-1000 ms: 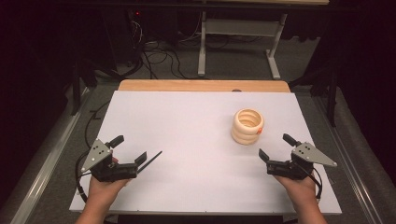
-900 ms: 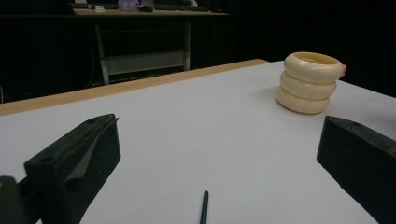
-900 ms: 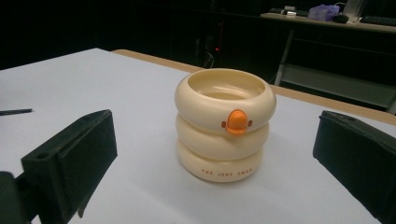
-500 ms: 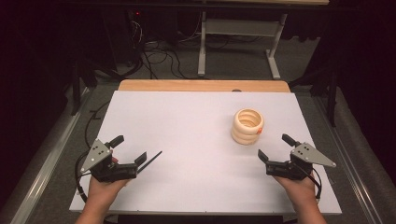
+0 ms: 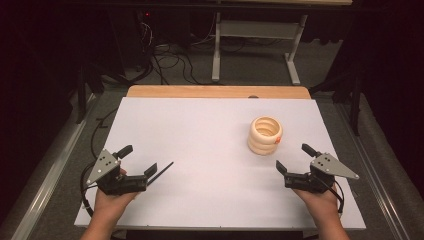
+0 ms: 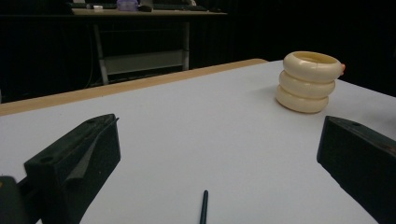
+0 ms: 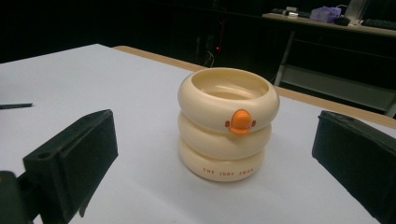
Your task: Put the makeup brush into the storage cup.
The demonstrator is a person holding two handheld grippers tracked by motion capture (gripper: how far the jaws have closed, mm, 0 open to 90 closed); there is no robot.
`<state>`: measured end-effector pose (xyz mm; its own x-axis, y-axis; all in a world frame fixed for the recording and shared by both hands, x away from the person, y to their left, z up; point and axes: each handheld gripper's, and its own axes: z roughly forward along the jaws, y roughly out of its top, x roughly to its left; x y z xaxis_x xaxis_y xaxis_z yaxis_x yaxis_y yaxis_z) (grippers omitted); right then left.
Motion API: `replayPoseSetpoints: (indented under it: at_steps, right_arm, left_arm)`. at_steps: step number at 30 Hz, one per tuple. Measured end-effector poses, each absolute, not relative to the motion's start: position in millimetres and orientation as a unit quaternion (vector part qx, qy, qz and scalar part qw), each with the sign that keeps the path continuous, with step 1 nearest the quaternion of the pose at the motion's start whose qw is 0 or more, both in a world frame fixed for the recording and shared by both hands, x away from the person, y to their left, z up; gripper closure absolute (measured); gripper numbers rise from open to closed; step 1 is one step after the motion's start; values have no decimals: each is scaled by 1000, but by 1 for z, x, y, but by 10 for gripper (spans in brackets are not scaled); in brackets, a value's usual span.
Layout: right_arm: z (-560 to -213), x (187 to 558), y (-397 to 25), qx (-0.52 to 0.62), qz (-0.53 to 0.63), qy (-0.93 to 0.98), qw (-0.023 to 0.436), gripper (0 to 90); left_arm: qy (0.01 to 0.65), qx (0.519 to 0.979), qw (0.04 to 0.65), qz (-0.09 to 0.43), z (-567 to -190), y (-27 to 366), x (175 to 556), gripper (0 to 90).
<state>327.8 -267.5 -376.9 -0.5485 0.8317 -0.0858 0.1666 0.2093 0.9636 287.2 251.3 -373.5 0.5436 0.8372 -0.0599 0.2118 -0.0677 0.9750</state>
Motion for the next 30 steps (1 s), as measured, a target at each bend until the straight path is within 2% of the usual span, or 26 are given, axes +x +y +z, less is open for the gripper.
replayPoseSetpoints:
  at_steps: [30]
  right_arm:
    - [-379, 328, -266, 348, 511, 718, 322, 29]
  left_arm:
    - [398, 700, 527, 270, -382, 248, 293, 5]
